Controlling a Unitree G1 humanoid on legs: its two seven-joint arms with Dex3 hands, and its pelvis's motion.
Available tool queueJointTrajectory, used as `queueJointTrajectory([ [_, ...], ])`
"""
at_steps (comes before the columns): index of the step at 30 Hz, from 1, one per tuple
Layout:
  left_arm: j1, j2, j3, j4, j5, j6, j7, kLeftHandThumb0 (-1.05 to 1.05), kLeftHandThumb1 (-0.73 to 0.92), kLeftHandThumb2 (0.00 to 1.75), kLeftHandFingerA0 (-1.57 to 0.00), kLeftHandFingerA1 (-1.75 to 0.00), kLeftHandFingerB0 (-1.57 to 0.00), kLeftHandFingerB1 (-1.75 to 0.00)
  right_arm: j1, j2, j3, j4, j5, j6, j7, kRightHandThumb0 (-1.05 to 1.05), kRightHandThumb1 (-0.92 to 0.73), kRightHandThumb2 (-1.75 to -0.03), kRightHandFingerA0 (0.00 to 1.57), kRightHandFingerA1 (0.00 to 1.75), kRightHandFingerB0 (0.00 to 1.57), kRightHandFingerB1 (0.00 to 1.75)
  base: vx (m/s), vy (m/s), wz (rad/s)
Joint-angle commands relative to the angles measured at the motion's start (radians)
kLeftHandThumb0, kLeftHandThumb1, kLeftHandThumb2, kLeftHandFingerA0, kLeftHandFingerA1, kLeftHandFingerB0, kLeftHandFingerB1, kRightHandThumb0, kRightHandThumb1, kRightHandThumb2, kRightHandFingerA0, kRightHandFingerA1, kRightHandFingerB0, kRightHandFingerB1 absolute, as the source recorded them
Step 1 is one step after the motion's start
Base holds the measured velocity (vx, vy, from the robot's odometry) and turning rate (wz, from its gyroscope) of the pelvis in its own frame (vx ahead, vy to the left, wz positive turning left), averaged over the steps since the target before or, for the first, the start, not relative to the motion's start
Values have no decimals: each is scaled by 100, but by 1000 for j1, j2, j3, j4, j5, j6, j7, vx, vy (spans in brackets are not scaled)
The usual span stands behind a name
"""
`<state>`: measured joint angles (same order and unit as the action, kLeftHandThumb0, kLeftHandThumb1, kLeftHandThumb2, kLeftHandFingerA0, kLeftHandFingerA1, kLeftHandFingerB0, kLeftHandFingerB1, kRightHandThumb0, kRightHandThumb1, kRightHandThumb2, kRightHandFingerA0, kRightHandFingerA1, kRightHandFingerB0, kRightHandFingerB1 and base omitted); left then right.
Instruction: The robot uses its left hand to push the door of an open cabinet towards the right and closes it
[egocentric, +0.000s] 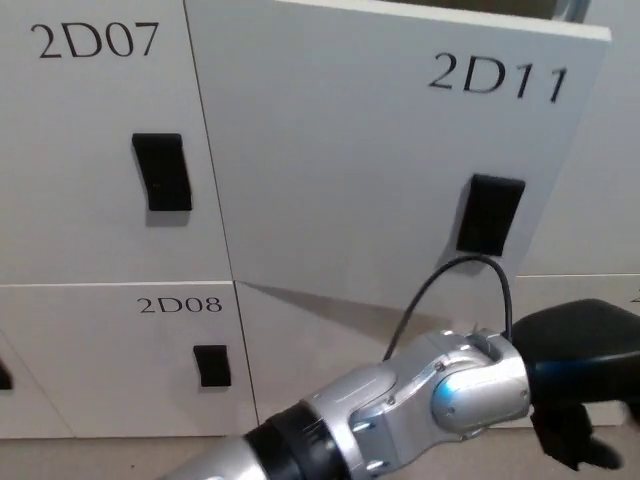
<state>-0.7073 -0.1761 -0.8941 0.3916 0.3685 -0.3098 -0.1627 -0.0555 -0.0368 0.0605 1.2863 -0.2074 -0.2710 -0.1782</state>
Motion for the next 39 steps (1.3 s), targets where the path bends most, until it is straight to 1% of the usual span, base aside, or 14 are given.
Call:
queueJointTrajectory([
  [1,362,482,107,-530,-166,64,-281,-22,57,100,-15,-44,-17,-44,57,-32,-28,9,18,-77,-31,-50,-64,-95,38,53,31,49,0,0,0],
  [4,479,580,148,-462,-176,11,-246,-64,91,68,-49,-40,-46,-38,74,10,-93,17,94,-19,22,-47,-76,-64,48,36,52,38,0,0,0],
  [5,501,605,169,-430,-188,-9,-239,-68,80,77,-53,-48,-42,-42,66,5,-67,18,64,-18,1,-53,-65,-94,33,50,37,50,0,0,0],
  [9,607,705,270,-363,-246,-11,-234,-65,90,68,-53,-41,-47,-37,43,-10,-13,8,-1,-21,-48,-50,-65,-95,36,52,39,52,0,0,0],
  [10,650,740,308,-290,-260,-53,-218,-58,71,109,-51,-61,-32,-50,45,-14,-17,9,2,-28,-44,-53,-65,-98,37,52,38,52,0,0,0],
  [11,661,746,317,-277,-264,-60,-215,-58,71,109,-51,-61,-32,-50,47,-15,-17,9,3,-30,-43,-53,-65,-98,37,52,38,52,0,0,0],
  [12,679,751,328,-248,-272,-78,-209,-63,88,67,-55,-42,-47,-38,50,-14,-20,11,5,-32,-43,-52,-65,-96,35,51,40,52,0,0,0],
  [14,729,767,368,-150,-285,-147,-180,-63,88,67,-56,-41,-48,-38,52,-13,-19,15,4,-32,-46,-50,-64,-98,37,53,38,53,0,0,0],
  [23,901,758,615,160,-310,-293,-26,-59,85,66,-62,-39,-54,-38,15,-26,-36,9,19,-25,-45,-52,-65,-94,36,51,37,51,0,0,0],
  [25,922,752,664,218,-291,-310,19,-57,69,105,-55,-59,-38,-51,8,-35,-37,10,15,-25,-46,-54,-66,-95,36,51,35,50,0,0,0],
  [26,919,743,675,233,-286,-307,32,-64,76,68,-57,-41,-49,-38,2,-42,-40,9,17,-27,-45,-53,-66,-96,36,51,35,50,0,0,0],
  [32,878,688,767,457,-248,-323,144,-63,77,66,-50,-38,-46,-36,-4,-75,-73,6,30,-62,-50,-47,-63,-98,38,54,36,52,0,0,0],
  [34,856,682,783,534,-229,-304,182,-66,70,103,-43,-53,-34,-47,-6,-82,-81,6,32,-67,-47,-43,-79,-64,47,39,46,38,0,0,0],
  [39,799,686,794,689,-192,-249,255,-63,74,67,-45,-37,-43,-35,-27,-89,-77,1,20,-63,-44,-43,-79,-64,48,38,47,37,0,0,0],
])
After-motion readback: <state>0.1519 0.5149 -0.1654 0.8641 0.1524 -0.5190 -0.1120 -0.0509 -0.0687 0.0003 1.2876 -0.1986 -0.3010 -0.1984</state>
